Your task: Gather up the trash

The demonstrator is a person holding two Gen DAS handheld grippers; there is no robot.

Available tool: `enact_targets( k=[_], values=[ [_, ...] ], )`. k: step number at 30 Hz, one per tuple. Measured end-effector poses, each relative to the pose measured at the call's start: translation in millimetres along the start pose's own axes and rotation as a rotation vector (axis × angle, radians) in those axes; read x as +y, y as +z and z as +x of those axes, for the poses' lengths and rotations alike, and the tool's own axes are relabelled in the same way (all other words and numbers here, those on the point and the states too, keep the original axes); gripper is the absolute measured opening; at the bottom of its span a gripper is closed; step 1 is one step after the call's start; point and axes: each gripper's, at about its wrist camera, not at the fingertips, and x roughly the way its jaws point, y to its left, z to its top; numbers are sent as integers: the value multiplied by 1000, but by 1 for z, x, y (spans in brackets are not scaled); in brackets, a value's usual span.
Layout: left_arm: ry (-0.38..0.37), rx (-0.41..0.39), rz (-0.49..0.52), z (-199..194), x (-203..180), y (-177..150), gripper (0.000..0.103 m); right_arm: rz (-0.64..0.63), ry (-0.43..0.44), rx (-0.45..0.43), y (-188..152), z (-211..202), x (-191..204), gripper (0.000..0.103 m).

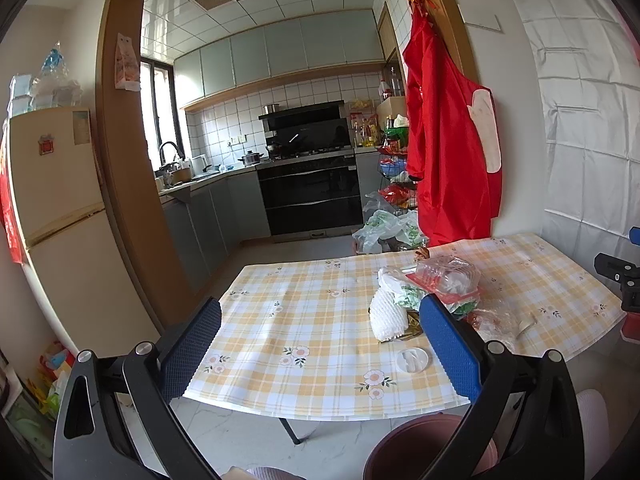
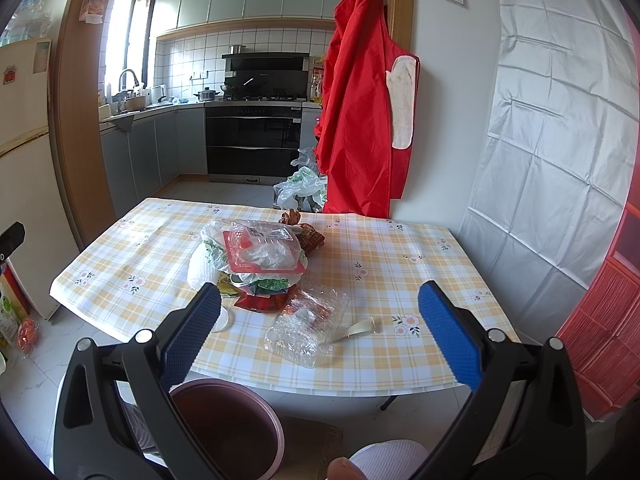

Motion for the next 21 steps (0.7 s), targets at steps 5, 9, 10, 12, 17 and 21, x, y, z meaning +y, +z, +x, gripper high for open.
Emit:
enact_targets(
  k=[5, 9, 10, 12, 17, 21],
  values=[
    [2, 0, -2, 0, 0, -1, 97, 0, -1, 0, 1, -4, 0, 97],
    [2, 1, -2, 0, -1, -1, 97, 0, -1, 2, 2, -4, 0, 97],
    [2, 1, -2, 0, -1, -1, 97, 0, -1, 2, 2, -4, 0, 97],
    [2, 2, -2, 0, -1, -1, 97, 0, -1, 3, 0, -2, 0, 97],
    [0, 3, -1, 0, -1, -1, 97, 2, -3, 6, -4, -1, 3, 97],
    [-3, 8, -3, 2, -2, -3, 97, 1, -2, 8, -7, 0, 3, 97]
  ],
)
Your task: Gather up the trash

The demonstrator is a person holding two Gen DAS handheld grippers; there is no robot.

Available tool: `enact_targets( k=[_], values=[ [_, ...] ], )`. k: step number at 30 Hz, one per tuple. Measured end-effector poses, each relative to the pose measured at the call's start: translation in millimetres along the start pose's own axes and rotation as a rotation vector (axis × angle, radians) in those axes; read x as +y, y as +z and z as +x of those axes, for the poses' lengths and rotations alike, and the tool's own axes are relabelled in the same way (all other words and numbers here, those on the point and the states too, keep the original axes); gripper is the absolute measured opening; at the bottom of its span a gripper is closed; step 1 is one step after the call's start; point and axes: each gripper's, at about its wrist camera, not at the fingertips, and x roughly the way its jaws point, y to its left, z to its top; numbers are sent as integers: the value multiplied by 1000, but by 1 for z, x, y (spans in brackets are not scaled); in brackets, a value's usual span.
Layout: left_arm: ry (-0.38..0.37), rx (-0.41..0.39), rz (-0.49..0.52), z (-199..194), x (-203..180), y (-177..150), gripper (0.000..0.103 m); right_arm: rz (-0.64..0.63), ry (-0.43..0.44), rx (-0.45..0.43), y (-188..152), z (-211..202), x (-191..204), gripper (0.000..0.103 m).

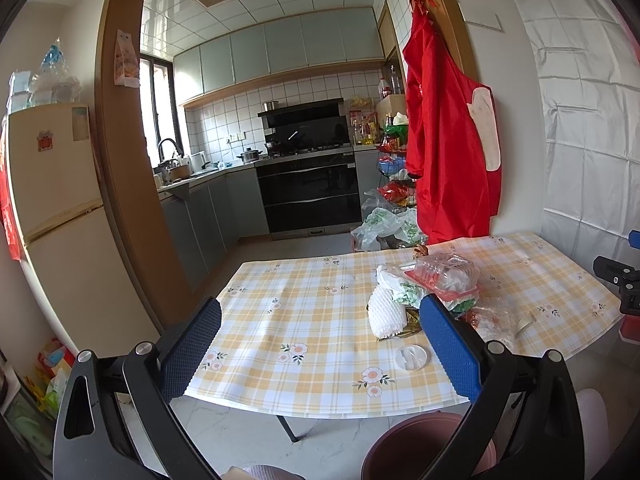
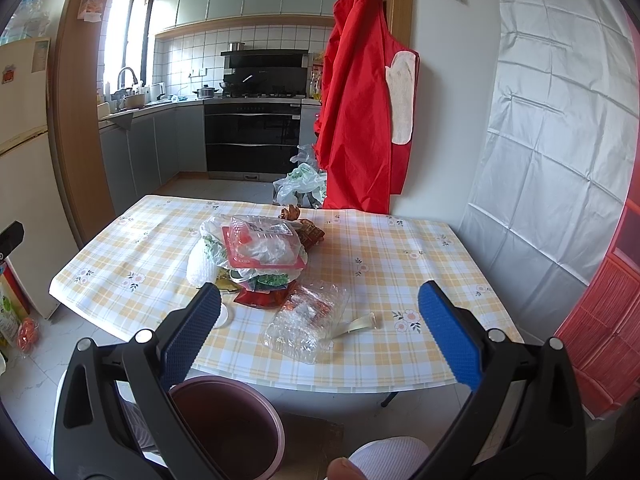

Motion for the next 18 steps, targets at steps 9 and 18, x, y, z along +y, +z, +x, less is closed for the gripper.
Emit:
enact_targets(
  k=[9, 18],
  values=[
    [-11, -3, -4, 0, -2, -1, 97, 1, 0, 4, -4, 2, 2, 97],
    [-48, 33, -67, 15, -2, -12, 97, 10, 21, 19, -12, 15, 1, 97]
  ],
)
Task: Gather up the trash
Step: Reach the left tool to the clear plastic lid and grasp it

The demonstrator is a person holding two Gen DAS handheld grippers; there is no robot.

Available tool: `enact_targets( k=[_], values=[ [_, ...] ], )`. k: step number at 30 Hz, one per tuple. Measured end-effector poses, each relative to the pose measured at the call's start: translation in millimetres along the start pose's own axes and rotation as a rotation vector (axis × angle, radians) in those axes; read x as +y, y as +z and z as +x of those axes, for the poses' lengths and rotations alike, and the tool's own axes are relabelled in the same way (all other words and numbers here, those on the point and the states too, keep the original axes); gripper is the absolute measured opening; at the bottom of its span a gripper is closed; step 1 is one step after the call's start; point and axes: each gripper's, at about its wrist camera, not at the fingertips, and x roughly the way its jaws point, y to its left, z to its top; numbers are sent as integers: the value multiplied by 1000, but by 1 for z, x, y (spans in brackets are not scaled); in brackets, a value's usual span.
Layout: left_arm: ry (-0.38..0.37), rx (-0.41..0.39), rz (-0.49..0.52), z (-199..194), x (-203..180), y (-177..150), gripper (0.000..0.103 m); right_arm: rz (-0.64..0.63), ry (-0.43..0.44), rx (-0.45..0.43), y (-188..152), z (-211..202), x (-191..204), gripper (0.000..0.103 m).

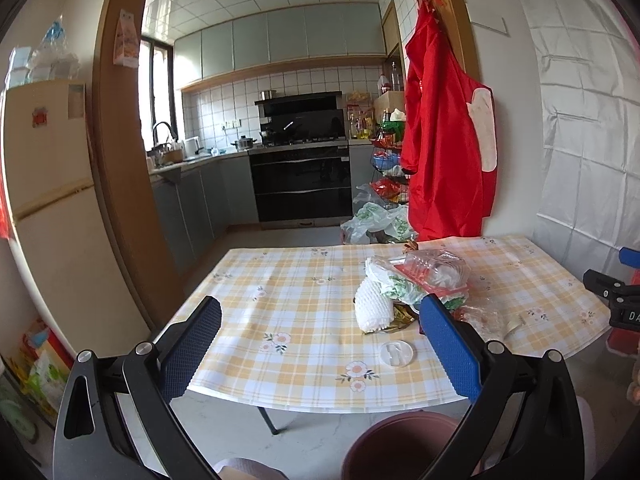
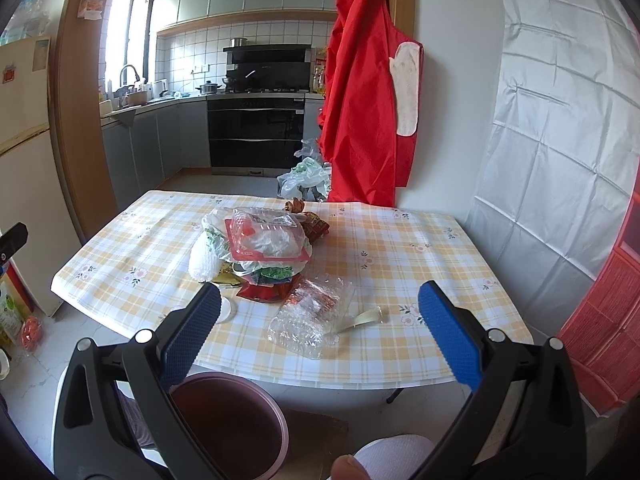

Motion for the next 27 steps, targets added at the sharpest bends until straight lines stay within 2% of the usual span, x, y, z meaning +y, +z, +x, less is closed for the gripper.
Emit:
enact_targets(
  k=[3, 8, 12, 16, 20, 25, 27],
  values=[
    [-26, 28, 4, 15, -3, -10, 97, 30, 15, 14, -9, 15, -4, 97],
    [-83, 144, 25, 55, -9, -35, 97, 78, 61, 86, -26, 49, -13, 97],
    [-98, 198, 14, 82, -10, -52, 97, 92, 72, 118, -39, 72, -13, 97],
    [-98, 195, 87, 100, -21, -70, 97, 110, 106, 135, -50, 93, -13, 97],
    [-128, 234, 57, 119, -24, -83, 97, 111, 136, 163, -58, 111, -11, 97],
    [-176, 345, 63, 149, -36, -99, 97, 127, 164, 220, -68, 135, -14, 97],
    [-194, 366, 69, 160, -40, -107, 97, 115, 135, 232, -72, 144, -14, 97]
  ],
)
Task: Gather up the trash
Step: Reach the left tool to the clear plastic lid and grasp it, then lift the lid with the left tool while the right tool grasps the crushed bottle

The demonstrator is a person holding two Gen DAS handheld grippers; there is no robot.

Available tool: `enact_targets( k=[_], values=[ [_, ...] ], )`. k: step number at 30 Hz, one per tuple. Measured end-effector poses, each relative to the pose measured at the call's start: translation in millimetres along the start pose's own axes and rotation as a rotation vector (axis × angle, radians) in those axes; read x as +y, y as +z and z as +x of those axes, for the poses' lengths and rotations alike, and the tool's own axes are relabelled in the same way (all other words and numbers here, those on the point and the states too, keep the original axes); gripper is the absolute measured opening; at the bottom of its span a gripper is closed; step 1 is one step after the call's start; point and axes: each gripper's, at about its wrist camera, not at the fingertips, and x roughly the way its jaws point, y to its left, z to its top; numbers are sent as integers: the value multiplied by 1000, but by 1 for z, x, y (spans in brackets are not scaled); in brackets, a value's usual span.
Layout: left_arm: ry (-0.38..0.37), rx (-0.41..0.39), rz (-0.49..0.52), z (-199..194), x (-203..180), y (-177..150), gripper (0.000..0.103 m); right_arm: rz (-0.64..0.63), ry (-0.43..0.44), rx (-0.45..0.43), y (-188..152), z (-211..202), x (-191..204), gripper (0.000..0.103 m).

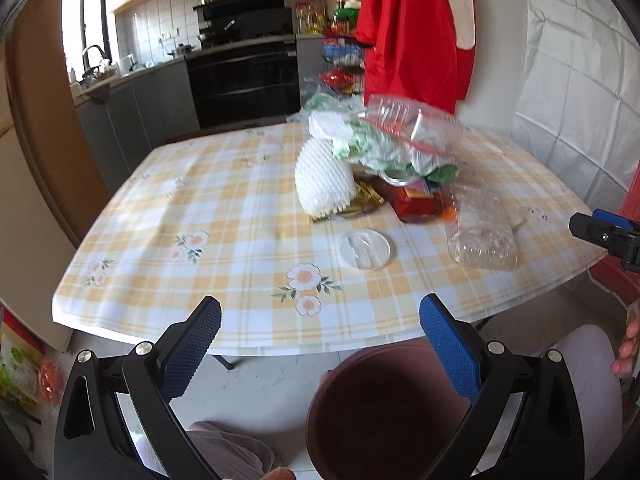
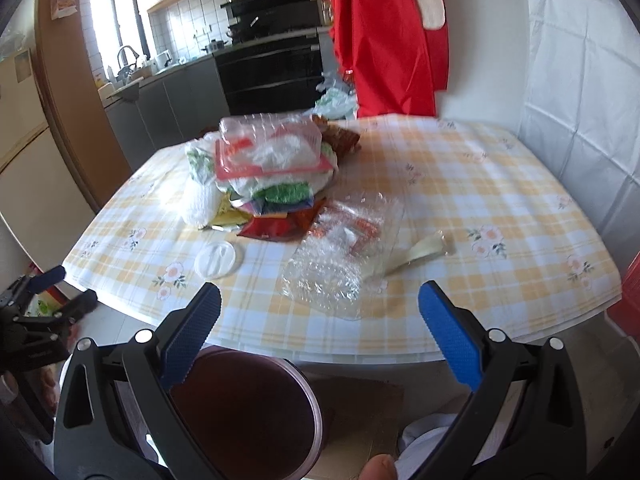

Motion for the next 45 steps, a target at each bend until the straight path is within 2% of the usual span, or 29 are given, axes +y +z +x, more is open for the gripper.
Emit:
enact_targets(
  k=[4, 10, 13, 18, 26, 32, 34, 36, 37, 42, 45],
  values=[
    [-4, -1, 36, 16, -5, -2, 97, 12, -15, 23, -3, 16, -7, 97],
    [-58, 30, -13, 49, -3, 9, 97, 43, -21, 68, -8, 45, -19, 97],
    [-88, 48, 13, 69, -9, 16, 92, 55, -20, 86, -7, 59, -22, 97],
    [-116, 72, 75, 105, -26, 26, 92, 57, -12, 101, -5, 76, -23, 97],
    [-70, 152, 150, 171, -43, 42, 92, 46, -26, 121, -8, 96, -23, 97],
    [-86, 215, 140, 197, -44, 41, 92, 55, -25, 136, -8, 106, -27, 97],
    [-95, 222, 127, 202, -42, 40, 88, 50, -26, 137, -9, 108, -27, 97],
    [-135, 231, 91, 204, -38, 39, 73, 41, -32, 134, -11, 111, -28, 97],
    [-129, 223, 87, 202, -36, 38, 66, 46, -40, 131, -11, 112, -31, 97],
    [-164, 224, 71, 197, -28, 30, 64, 166, 47, 108, -12, 117, -50, 97],
    [-183, 218, 25, 190, -20, 21, 64, 198, 99, 122, -16, 125, -53, 97]
  ],
)
